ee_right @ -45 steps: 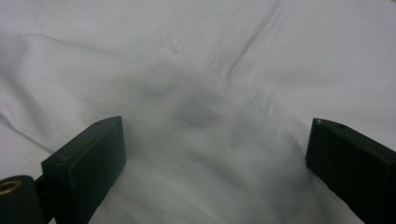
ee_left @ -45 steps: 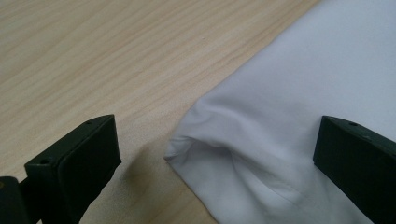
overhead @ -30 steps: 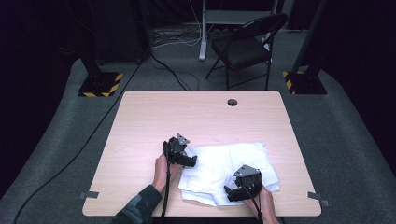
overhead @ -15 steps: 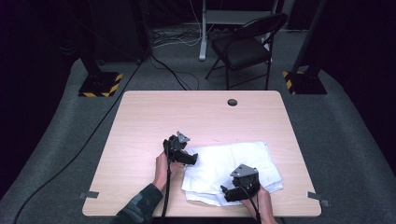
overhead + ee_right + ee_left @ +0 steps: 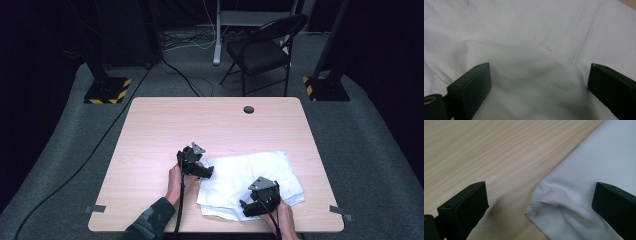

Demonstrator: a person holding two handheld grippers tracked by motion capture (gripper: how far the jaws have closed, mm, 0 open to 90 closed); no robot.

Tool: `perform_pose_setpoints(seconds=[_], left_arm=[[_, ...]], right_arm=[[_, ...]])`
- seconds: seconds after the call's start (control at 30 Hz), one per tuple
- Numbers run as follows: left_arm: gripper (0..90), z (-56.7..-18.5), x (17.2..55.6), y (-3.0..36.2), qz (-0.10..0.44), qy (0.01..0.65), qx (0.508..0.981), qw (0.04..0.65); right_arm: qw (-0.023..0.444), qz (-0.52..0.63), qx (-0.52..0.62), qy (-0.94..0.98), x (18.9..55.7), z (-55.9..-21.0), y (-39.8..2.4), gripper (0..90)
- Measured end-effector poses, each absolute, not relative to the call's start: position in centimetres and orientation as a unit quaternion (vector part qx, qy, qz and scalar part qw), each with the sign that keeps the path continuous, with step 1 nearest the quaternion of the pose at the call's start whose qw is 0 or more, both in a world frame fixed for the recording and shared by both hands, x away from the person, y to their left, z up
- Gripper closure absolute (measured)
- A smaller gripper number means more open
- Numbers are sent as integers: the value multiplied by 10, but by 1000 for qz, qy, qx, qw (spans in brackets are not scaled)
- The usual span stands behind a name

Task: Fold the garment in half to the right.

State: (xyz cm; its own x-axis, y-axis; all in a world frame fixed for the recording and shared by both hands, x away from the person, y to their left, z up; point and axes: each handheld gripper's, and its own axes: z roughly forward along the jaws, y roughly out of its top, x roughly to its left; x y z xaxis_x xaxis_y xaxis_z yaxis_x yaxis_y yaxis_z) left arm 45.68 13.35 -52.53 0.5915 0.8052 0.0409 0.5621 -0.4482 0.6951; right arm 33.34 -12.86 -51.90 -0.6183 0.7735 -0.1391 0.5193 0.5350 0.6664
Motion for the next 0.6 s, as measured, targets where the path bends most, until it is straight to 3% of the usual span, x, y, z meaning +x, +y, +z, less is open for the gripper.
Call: perform_pose_setpoints(seconds=[0.27, 0.6], left_arm=[[0, -526, 460, 134, 190, 415, 833, 312], [1, -526, 465, 120, 190, 398, 839, 318]], right_arm=[[228, 288, 362, 857, 335, -519, -106, 44], [227, 274, 380, 854, 331, -520, -114, 45]])
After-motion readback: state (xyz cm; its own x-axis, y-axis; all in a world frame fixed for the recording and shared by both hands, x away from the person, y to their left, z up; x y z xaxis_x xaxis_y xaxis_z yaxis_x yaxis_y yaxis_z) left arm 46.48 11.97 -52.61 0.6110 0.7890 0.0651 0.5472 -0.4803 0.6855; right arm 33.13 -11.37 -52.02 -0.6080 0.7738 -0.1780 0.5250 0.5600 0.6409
